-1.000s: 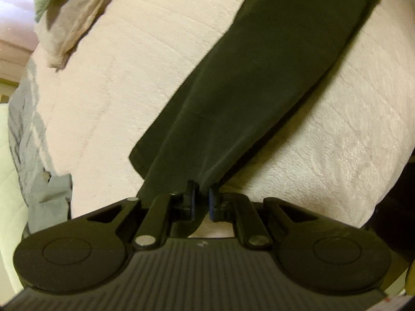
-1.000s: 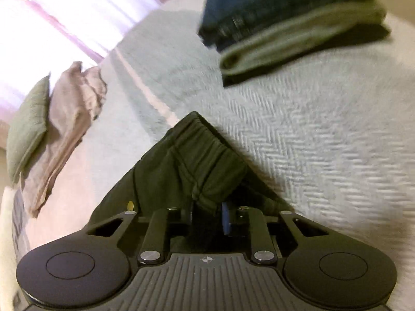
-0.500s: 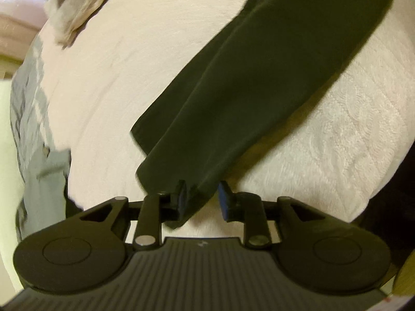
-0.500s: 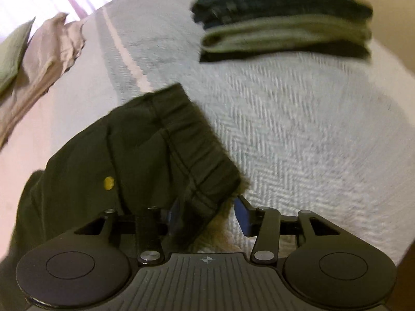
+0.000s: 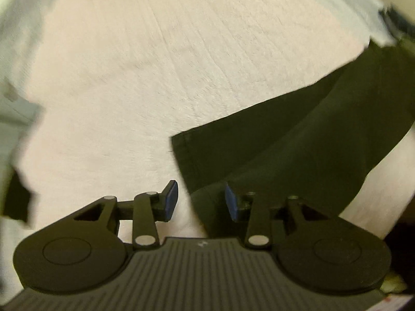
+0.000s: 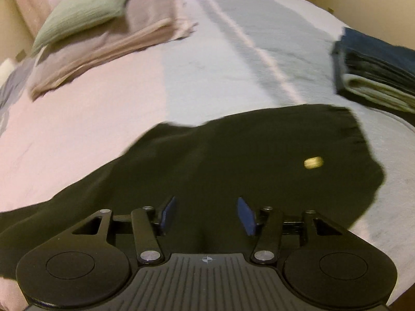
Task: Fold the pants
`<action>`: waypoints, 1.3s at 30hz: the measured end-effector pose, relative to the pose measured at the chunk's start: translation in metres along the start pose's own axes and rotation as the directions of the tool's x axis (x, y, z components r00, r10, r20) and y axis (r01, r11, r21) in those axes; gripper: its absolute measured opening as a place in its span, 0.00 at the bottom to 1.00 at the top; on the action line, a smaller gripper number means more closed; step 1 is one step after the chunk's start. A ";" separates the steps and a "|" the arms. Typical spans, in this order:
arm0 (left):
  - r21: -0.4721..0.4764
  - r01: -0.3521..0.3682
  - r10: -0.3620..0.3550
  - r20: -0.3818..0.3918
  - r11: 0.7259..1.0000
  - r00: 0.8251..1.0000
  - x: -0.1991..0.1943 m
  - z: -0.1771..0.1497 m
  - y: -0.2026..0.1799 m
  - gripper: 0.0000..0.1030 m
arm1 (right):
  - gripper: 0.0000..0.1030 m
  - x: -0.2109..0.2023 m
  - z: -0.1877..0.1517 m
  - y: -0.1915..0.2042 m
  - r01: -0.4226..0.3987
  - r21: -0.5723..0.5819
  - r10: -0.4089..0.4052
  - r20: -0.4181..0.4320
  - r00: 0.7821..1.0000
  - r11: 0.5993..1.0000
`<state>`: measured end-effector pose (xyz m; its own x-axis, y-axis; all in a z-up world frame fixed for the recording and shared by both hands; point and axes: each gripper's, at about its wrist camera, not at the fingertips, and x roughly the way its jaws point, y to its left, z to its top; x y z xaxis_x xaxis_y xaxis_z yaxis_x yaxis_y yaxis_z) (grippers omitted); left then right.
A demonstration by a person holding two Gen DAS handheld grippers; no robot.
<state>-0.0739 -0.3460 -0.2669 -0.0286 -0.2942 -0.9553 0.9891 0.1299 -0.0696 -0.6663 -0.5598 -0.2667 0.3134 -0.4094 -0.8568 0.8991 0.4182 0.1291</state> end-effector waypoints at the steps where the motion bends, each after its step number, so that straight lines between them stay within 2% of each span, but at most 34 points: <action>1: -0.031 0.051 -0.052 -0.032 0.998 0.998 0.012 0.003 0.010 0.33 | 0.49 0.002 -0.005 0.019 -0.001 -0.012 0.001 -0.005 1.000 1.000; 4: -0.080 0.174 -0.181 -0.087 0.981 0.980 0.039 0.004 0.028 0.33 | 0.50 0.011 -0.018 0.070 -0.007 -0.048 0.006 -0.020 1.000 0.999; 6: -0.067 0.211 -0.217 -0.106 0.975 0.970 0.049 0.000 0.031 0.34 | 0.50 0.017 -0.026 0.098 -0.018 -0.066 0.015 -0.043 0.999 0.998; 11: 0.048 0.245 -0.236 -0.143 0.968 0.961 0.049 -0.014 0.020 0.33 | 0.51 0.028 -0.033 0.139 -0.035 -0.106 0.027 -0.073 0.997 0.994; 13: 0.130 0.228 -0.209 -0.145 0.965 0.967 0.044 -0.021 0.013 0.22 | 0.51 0.032 -0.030 0.146 -0.030 -0.116 0.021 -0.072 0.997 0.993; 15: 0.185 0.217 -0.193 -0.140 0.958 0.971 0.036 -0.021 0.010 0.18 | 0.51 0.034 -0.027 0.149 -0.025 -0.113 0.017 -0.069 0.997 0.993; 17: 0.227 0.178 -0.160 -0.095 0.957 0.983 0.022 -0.016 0.013 0.17 | 0.51 0.035 -0.023 0.152 -0.022 -0.114 0.015 -0.062 0.998 0.993; 20: 0.193 0.213 -0.211 -0.031 0.958 0.977 0.013 0.000 0.022 0.18 | 0.51 0.037 -0.019 0.156 -0.016 -0.140 0.008 -0.057 0.998 0.990; 21: 0.204 0.236 -0.234 -0.031 0.950 0.972 0.016 0.004 0.021 0.19 | 0.52 0.039 -0.019 0.157 -0.014 -0.140 0.006 -0.059 0.998 0.990; 23: 0.264 0.286 -0.275 -0.081 0.921 0.958 0.031 0.009 0.010 0.26 | 0.52 0.043 -0.018 0.156 -0.008 -0.129 0.000 -0.066 0.998 0.992; 25: 0.317 0.311 -0.277 -0.146 0.896 0.950 0.050 0.012 0.000 0.30 | 0.52 0.044 -0.018 0.154 -0.006 -0.120 -0.002 -0.066 0.998 0.993; 27: 0.385 0.297 -0.249 -0.169 0.874 0.954 0.065 0.009 -0.009 0.31 | 0.52 0.044 -0.020 0.152 -0.001 -0.124 -0.007 -0.067 0.998 0.992; 30: 0.417 0.273 -0.211 -0.188 0.867 0.959 0.071 0.009 -0.021 0.27 | 0.52 0.044 -0.025 0.148 0.010 -0.123 -0.020 -0.076 0.997 0.992; 32: 0.462 0.248 -0.178 -0.190 0.852 0.966 0.064 0.011 -0.028 0.04 | 0.52 0.042 -0.028 0.143 0.026 -0.100 -0.034 -0.079 0.996 0.995; 33: 0.483 0.247 -0.180 -0.181 0.840 0.967 0.055 0.014 -0.029 0.03 | 0.52 0.041 -0.029 0.140 0.031 -0.081 -0.037 -0.081 0.996 0.996; 36: 0.497 0.175 -0.167 -0.061 0.850 0.984 0.011 0.030 -0.018 0.03 | 0.52 0.035 -0.029 0.135 0.037 -0.055 -0.041 -0.073 0.996 0.998; 37: 0.485 0.151 -0.165 -0.015 0.862 0.986 -0.002 0.038 -0.010 0.03 | 0.52 0.034 -0.029 0.135 0.039 -0.056 -0.043 -0.068 0.997 0.998; 39: 0.439 0.154 -0.180 0.019 0.885 0.983 -0.008 0.053 0.004 0.03 | 0.52 0.035 -0.031 0.134 0.046 -0.055 -0.050 -0.063 0.997 0.997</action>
<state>-0.0618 -0.3933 -0.2447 -0.2036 -0.3308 -0.9215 0.9348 -0.3455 -0.0825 -0.5444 -0.4935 -0.2951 0.2483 -0.3780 -0.8919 0.8947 0.4424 0.0616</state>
